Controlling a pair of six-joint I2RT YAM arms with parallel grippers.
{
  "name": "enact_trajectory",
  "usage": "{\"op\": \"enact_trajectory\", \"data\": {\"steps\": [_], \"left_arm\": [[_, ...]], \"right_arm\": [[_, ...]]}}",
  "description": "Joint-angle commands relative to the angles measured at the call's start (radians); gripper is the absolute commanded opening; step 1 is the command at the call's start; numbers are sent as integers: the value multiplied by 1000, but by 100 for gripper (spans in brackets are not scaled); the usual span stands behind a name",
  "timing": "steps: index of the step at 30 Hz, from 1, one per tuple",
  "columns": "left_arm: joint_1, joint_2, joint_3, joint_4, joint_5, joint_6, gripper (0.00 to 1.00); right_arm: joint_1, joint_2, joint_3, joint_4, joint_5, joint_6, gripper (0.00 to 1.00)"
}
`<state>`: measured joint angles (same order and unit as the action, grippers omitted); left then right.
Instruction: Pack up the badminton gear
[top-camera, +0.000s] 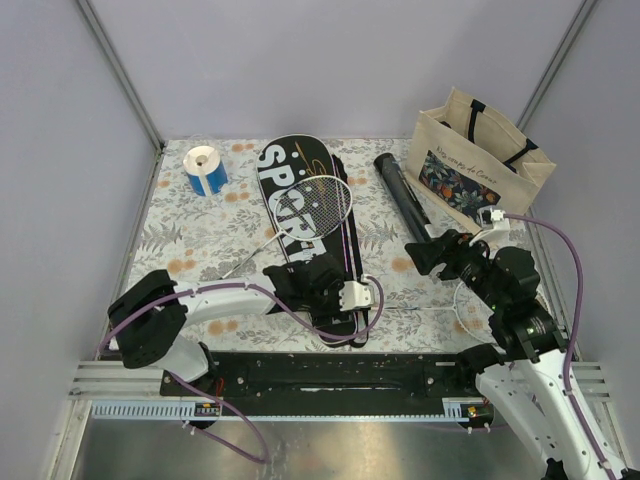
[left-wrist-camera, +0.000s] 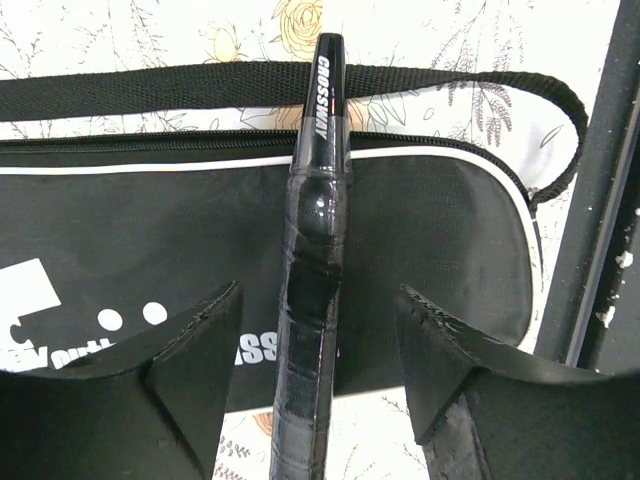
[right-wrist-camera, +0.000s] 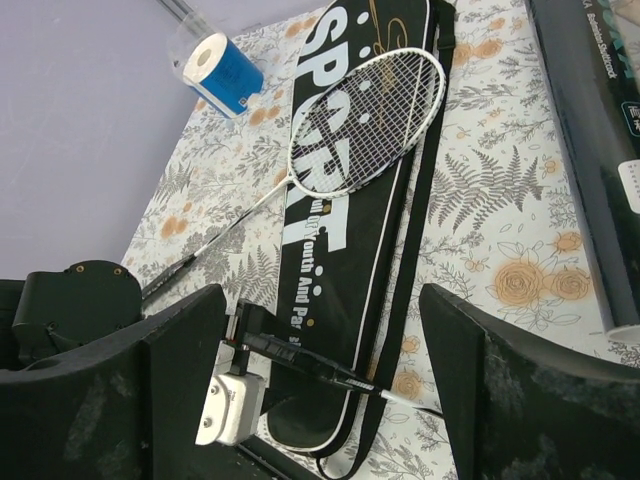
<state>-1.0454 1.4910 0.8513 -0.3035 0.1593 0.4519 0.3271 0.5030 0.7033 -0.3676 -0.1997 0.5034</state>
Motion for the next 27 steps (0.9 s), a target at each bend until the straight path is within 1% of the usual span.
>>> {"op": "enact_trajectory", "data": {"steps": [1,9,11,14,16,17,18,22,24,27], "left_arm": [[-5,28,-26,102,8,-10,64],[-18,40,-69,130,13,-64,53],[-24,37,-78,138,13,-78,47],[-33,8,-86,138,16,-96,33],[-36,-26,-93,139,25,-110,20],[-39,-46,-101,144,34,-117,12],[-38,-69,-109,148,37,-124,1],[-41,-161,-143,161,51,-166,0],[-41,-210,-159,171,62,-203,0],[-39,-288,-181,188,69,-252,0]], "right_arm": [[4,-23,-4,6,29,24,88],[4,-49,-18,19,46,57,88],[4,-54,-21,22,51,61,88],[4,-64,-22,12,63,69,88],[4,-75,-24,7,74,83,88],[4,-84,-24,4,78,90,88],[4,-90,-22,4,85,95,88],[4,-119,-18,-24,100,135,88],[4,-138,-24,-42,95,187,88],[4,-175,-70,-47,36,306,87]]}}
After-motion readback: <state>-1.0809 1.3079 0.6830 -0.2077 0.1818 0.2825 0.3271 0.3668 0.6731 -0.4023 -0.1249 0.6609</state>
